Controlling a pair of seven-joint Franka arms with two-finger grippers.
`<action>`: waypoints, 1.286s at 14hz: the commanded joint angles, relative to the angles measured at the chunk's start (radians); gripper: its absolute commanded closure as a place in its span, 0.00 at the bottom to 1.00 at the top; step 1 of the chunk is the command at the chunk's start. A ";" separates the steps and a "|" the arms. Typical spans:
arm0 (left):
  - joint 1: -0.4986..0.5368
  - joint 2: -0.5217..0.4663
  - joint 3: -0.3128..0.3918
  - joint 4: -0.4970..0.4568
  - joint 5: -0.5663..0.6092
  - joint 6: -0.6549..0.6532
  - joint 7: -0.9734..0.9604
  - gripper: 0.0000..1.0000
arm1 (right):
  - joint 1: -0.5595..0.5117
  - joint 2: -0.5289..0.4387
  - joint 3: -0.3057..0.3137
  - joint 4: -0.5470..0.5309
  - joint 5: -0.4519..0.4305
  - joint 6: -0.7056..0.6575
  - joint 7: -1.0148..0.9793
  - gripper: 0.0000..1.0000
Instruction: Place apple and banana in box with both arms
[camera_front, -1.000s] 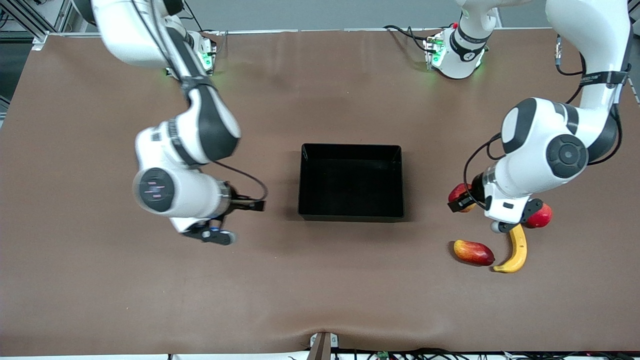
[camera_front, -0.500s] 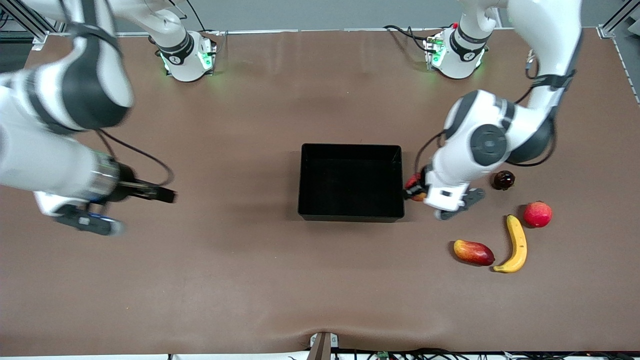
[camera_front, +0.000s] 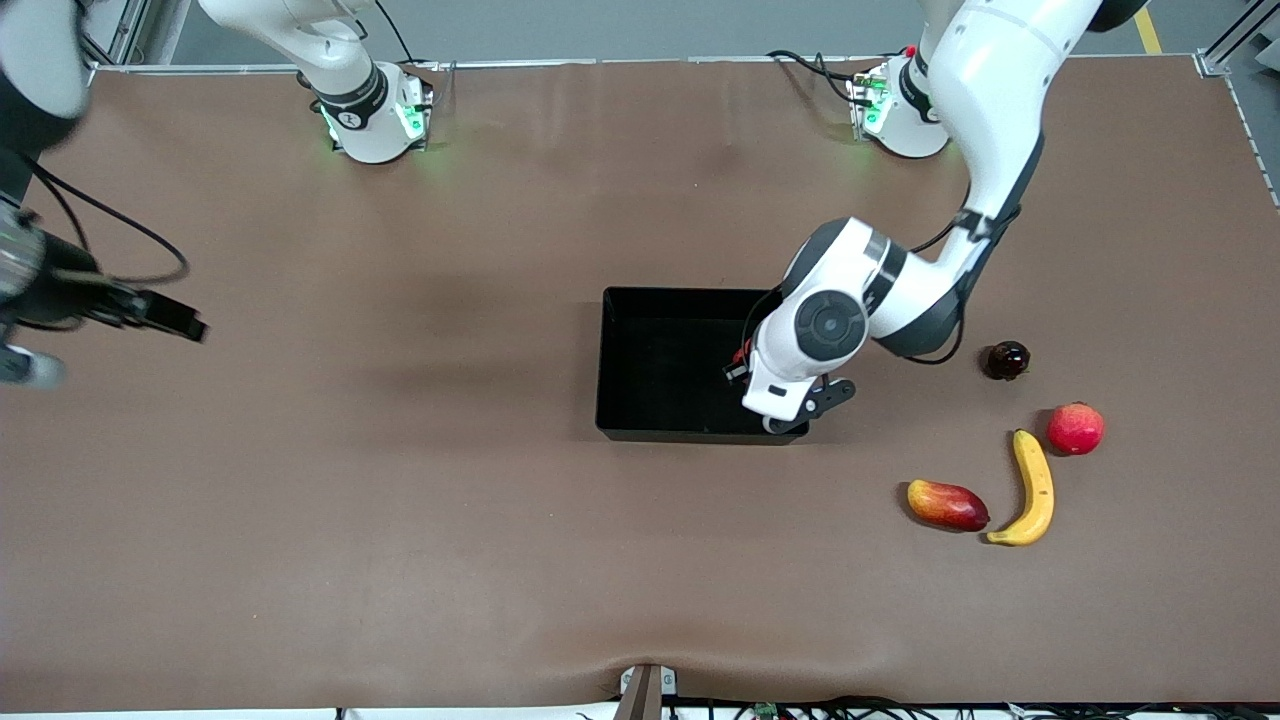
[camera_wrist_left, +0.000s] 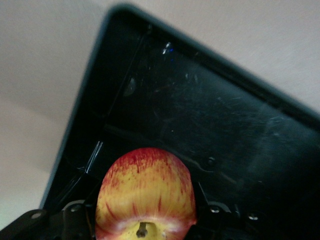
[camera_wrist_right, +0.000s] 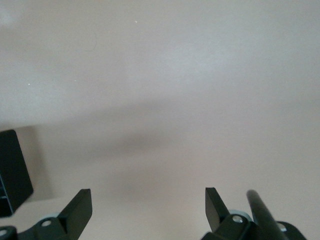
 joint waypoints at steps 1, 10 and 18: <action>-0.036 0.053 0.006 0.001 -0.002 -0.007 -0.008 1.00 | -0.070 -0.103 0.018 -0.067 -0.020 -0.022 -0.077 0.00; -0.042 0.053 0.017 0.032 0.017 0.016 -0.005 0.00 | -0.067 -0.245 0.023 -0.175 -0.057 -0.077 -0.079 0.00; 0.164 -0.077 0.018 0.113 0.023 -0.010 0.170 0.00 | -0.068 -0.233 0.021 -0.135 -0.063 -0.071 -0.082 0.00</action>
